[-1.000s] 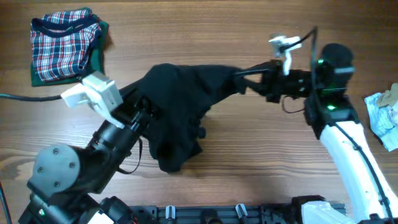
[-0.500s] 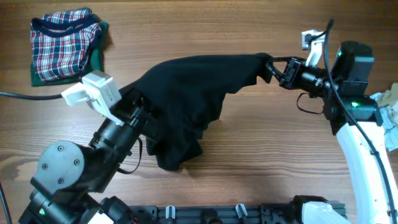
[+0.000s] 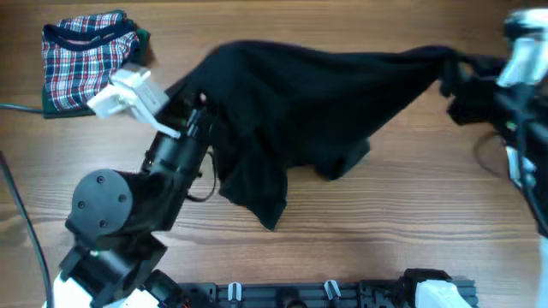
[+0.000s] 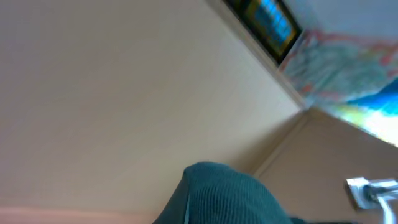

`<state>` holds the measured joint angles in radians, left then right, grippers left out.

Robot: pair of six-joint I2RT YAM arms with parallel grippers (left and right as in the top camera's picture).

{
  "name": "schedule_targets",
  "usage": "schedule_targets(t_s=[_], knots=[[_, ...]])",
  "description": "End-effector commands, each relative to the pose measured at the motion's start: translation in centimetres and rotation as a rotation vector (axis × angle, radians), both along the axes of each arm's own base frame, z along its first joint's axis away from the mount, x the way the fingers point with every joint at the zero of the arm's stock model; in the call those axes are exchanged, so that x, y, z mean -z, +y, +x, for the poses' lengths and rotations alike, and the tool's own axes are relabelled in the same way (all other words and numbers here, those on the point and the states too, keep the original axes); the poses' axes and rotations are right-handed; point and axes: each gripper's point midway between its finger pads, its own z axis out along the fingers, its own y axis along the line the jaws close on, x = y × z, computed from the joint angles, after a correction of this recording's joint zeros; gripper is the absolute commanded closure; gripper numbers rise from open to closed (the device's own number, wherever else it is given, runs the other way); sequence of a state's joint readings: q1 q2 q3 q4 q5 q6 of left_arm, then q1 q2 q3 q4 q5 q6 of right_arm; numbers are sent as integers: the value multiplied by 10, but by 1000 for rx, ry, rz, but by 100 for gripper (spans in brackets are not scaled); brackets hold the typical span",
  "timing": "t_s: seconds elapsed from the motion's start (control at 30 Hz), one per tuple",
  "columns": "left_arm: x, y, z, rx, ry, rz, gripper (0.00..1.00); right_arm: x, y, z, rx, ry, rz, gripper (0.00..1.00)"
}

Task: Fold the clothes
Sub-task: 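Stretch the black t-shirt apart, left gripper left, right gripper right, then lay the stretched black t-shirt flat on the table with both grippers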

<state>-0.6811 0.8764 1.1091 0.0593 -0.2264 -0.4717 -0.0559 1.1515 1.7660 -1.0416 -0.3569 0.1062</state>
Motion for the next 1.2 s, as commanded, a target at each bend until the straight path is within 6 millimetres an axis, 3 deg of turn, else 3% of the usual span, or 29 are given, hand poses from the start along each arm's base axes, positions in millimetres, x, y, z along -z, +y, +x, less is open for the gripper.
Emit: schedule_targets(t_s=[0.0,0.07,0.23,0.33,0.43,0.53,0.6,0.73,0.9,1.03,1.17], knots=[[-24,2,-15,80,-27,-129,96,-40,-8,-29,45,-84,-53,96],[-14,1,-22,121,28,-131,96,-44,-15,-46,86,-63,-71,96],[37,16,-45,126,229,-32,96,-29,-27,-75,158,21,-97,96],[46,28,-60,122,256,-12,96,-24,-27,-84,162,43,-96,96],[16,40,-71,116,178,-71,96,-31,-24,-91,148,26,-89,96],[-33,49,-87,151,27,-171,96,-51,-22,-106,147,-36,-88,96],[-52,48,-98,199,-34,-201,96,-63,-20,-118,138,-74,-87,96],[-63,38,-115,307,-72,-188,96,-78,-18,-145,139,-123,-87,96],[-47,31,-113,324,-15,-144,96,-75,-22,-153,163,-108,-96,96],[-18,41,-92,201,101,-111,96,-72,-26,-144,183,-85,-105,96],[10,60,-72,25,199,-69,96,-64,-28,-121,180,-26,-108,96]])
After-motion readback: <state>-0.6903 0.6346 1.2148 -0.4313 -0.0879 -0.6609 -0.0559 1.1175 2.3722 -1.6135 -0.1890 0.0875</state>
